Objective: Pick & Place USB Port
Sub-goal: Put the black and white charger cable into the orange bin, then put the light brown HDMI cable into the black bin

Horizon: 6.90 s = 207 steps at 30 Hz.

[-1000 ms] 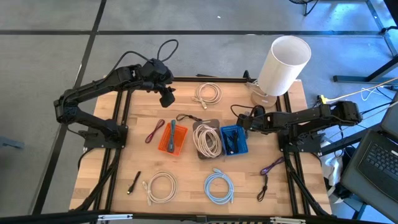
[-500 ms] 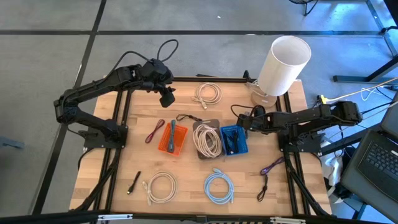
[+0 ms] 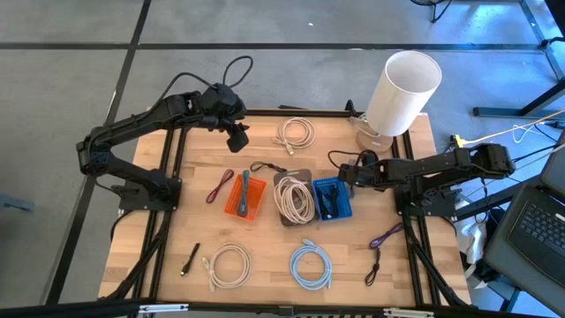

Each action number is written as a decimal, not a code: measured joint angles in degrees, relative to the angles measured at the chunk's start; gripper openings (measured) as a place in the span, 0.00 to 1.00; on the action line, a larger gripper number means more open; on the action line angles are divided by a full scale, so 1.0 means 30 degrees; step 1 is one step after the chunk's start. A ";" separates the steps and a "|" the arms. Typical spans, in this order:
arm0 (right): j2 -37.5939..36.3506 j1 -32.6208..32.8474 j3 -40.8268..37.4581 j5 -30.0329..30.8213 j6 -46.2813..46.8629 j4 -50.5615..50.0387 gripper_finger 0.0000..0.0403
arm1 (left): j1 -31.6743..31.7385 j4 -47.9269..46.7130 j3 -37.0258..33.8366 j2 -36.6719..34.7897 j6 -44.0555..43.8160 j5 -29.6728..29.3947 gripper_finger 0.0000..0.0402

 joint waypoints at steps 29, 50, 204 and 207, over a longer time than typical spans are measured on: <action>-0.4466 0.1940 1.5075 0.4927 -1.4272 -0.6487 0.04 | -0.0020 0.4341 -0.0007 0.0007 -0.1093 0.2554 0.41; -0.3377 0.3030 1.6211 0.1481 -2.1768 0.1790 0.04 | -0.1605 2.4518 0.0878 0.5406 -0.5993 1.0699 0.41; -0.7694 0.3017 1.6211 0.4708 -1.9480 -0.9995 0.41 | -1.2377 -0.4942 -0.7810 -0.4343 -1.8498 0.2504 0.36; -0.7701 0.3017 1.6211 0.4708 -1.9223 -1.0001 0.41 | -1.2973 -0.6307 -0.7818 -0.4328 -1.9269 0.2027 0.36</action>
